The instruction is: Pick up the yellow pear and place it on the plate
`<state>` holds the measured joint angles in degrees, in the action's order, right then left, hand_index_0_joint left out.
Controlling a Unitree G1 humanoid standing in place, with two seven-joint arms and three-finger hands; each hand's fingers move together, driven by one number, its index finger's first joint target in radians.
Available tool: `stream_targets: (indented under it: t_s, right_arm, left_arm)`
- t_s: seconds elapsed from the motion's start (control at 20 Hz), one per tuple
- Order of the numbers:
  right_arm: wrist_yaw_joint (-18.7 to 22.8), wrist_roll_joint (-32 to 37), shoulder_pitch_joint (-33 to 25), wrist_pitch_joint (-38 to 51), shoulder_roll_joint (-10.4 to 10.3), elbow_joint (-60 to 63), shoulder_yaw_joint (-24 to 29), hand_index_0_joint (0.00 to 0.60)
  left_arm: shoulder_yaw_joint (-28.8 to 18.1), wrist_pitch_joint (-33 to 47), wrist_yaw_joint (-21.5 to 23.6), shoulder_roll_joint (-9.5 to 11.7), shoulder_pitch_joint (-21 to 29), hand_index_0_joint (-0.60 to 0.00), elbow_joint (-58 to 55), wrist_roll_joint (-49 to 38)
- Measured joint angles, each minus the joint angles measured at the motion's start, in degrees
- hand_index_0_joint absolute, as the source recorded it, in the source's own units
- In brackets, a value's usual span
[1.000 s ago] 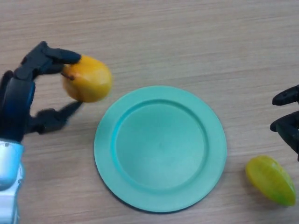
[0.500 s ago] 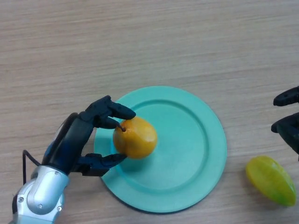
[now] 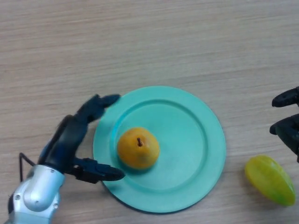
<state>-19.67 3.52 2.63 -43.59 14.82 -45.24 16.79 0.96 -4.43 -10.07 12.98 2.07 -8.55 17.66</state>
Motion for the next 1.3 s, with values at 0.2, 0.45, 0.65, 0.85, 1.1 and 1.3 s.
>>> stream_targets:
  t_s: [0.2,0.45,0.65,0.85,1.1,1.3]
  right_arm:
    - [0.2,0.3,-1.1,-0.2,0.1,0.4,-0.5,0.6]
    - [0.5,0.4,-1.7,-0.2,0.2,1.4,-2.3,0.6]
    - [0.7,2.0,-1.9,-0.3,0.2,1.7,-2.4,0.401]
    - [2.1,3.9,-3.2,2.7,0.6,5.8,-3.4,0.0]
    - [3.5,3.7,-3.3,7.4,0.6,7.6,-4.5,0.0]
    - [3.5,3.7,-3.3,7.7,0.7,7.8,-4.5,0.0]
  left_arm:
    - [-9.0,-3.4,-3.4,2.5,0.2,0.0,-9.3,-12.9]
    - [-17.6,-6.3,-6.1,4.5,-0.5,0.0,-14.8,-30.8]
    - [-21.9,-9.2,-6.6,5.9,-0.5,0.0,-14.8,-33.4]
    - [-21.9,-9.2,-6.7,5.9,-1.4,0.0,-14.7,-32.5]
    - [-21.8,-9.2,-6.7,5.9,-1.5,0.0,-13.9,-32.4]
    - [-21.7,-9.2,-6.7,5.9,-1.3,0.0,-13.6,-32.3]
